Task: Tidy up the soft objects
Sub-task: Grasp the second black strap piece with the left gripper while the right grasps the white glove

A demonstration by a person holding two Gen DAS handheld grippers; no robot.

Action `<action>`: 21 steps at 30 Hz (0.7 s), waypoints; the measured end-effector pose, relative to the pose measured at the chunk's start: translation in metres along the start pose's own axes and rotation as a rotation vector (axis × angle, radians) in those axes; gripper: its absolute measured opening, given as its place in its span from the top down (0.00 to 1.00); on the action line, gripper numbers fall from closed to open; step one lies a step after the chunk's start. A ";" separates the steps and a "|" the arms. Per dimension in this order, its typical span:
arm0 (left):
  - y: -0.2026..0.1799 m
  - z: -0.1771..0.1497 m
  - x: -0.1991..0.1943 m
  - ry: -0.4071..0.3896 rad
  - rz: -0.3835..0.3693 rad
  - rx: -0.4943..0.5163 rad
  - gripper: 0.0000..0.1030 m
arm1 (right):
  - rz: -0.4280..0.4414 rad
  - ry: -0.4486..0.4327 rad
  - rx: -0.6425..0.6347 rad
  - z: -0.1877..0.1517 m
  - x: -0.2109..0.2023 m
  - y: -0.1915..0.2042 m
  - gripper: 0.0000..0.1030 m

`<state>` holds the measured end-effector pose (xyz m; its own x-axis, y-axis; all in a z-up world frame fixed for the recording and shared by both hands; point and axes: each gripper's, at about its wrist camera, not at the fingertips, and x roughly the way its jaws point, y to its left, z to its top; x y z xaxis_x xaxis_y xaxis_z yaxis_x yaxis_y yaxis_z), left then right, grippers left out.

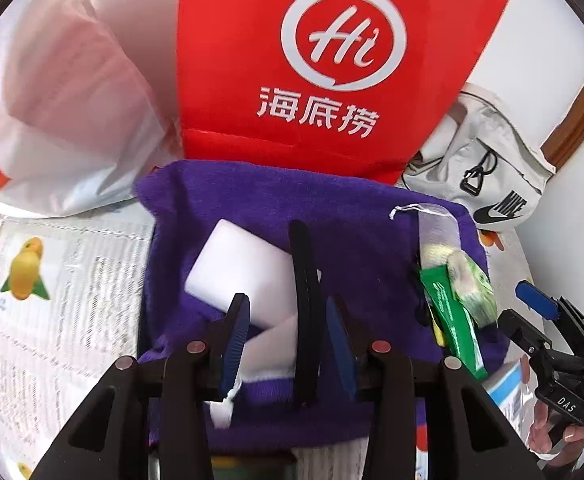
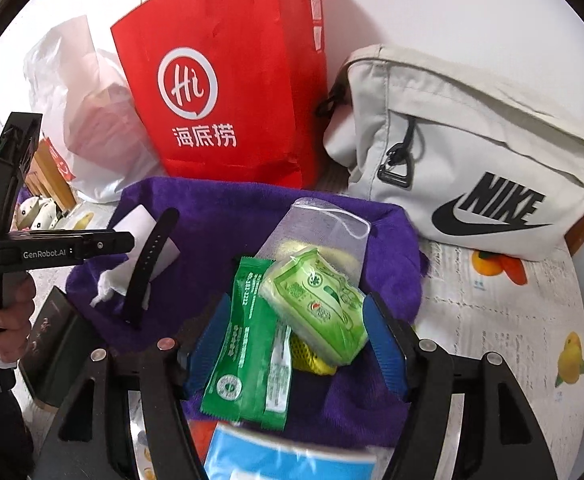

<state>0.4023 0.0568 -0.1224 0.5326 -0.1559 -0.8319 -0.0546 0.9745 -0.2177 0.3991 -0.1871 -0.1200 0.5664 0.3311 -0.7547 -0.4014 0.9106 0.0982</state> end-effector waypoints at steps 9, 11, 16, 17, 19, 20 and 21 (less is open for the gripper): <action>0.000 -0.029 -0.055 -0.037 0.032 0.015 0.60 | -0.026 -0.041 0.021 -0.021 -0.054 0.012 0.34; 0.000 -0.036 -0.068 -0.047 0.042 0.007 0.58 | -0.021 -0.048 0.024 -0.027 -0.066 0.016 0.34; 0.000 -0.061 -0.096 -0.082 0.047 0.008 0.58 | -0.012 -0.053 0.022 -0.050 -0.096 0.032 0.34; -0.001 -0.066 -0.100 -0.083 0.043 0.007 0.58 | -0.010 -0.052 0.018 -0.055 -0.101 0.035 0.34; -0.001 -0.078 -0.110 -0.090 0.020 0.019 0.58 | 0.004 -0.053 0.018 -0.065 -0.111 0.041 0.34; -0.001 -0.082 -0.113 -0.092 0.007 0.020 0.58 | 0.010 -0.054 0.021 -0.070 -0.115 0.043 0.34; -0.001 -0.089 -0.118 -0.095 -0.003 0.017 0.58 | 0.018 -0.052 0.024 -0.075 -0.119 0.046 0.34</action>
<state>0.2645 0.0596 -0.0692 0.6106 -0.1437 -0.7788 -0.0386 0.9768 -0.2105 0.2588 -0.2039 -0.0743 0.5966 0.3589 -0.7178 -0.3947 0.9100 0.1270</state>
